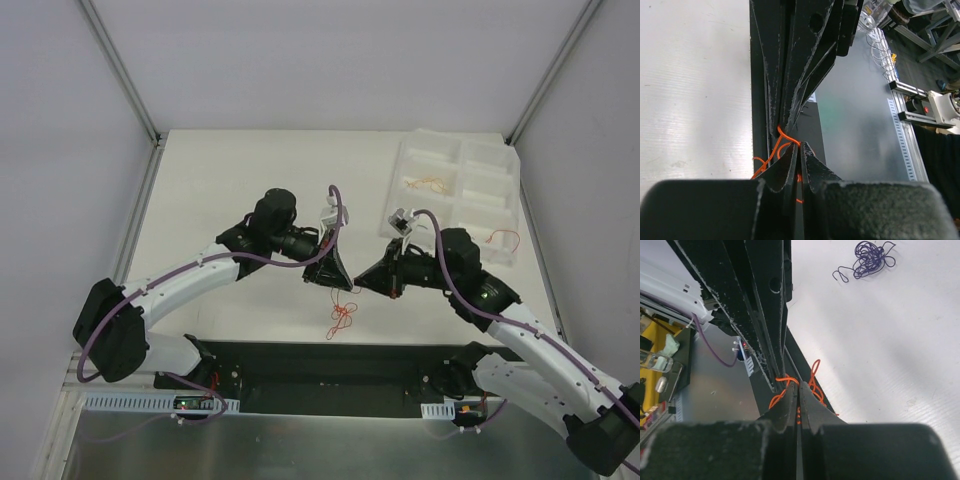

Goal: Untangle the cables

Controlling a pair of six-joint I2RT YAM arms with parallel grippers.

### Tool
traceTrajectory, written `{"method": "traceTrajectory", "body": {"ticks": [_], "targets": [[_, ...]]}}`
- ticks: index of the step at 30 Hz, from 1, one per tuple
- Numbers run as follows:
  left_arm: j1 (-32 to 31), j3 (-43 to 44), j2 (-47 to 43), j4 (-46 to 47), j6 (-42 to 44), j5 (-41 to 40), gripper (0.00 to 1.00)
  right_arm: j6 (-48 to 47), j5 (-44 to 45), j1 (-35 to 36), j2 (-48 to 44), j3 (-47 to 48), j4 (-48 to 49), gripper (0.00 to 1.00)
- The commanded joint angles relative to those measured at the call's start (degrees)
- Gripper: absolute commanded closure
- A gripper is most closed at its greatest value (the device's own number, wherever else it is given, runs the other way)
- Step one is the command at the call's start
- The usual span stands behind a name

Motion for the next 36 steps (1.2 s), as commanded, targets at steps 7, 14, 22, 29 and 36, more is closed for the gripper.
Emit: {"method": "traceTrajectory", "body": {"ticks": [7, 14, 22, 29, 36], "targets": [[-1.73, 2.80, -4.70, -0.65, -1.14, 2.72, 1.00, -3.26, 28.07, 13.58, -1.66, -5.07, 11.35, 0.87], [-2.00, 1.84, -6.28, -0.65, -2.37, 2.81, 1.00, -2.11, 35.47, 18.16, -0.61, -10.79, 25.16, 0.69], [-1.91, 2.01, -7.52, -0.56, -3.24, 0.96, 1.00, -4.48, 34.96, 19.48, -6.04, -12.29, 21.67, 0.51], [-1.91, 1.14, -8.04, 8.74, -12.03, 2.28, 1.00, -2.91, 30.73, 19.48, -13.34, -16.50, 22.87, 0.38], [-2.00, -0.01, -8.31, 16.40, -18.71, 3.16, 1.00, 0.78, 33.01, 19.57, -12.30, -17.30, 33.06, 0.37]]}}
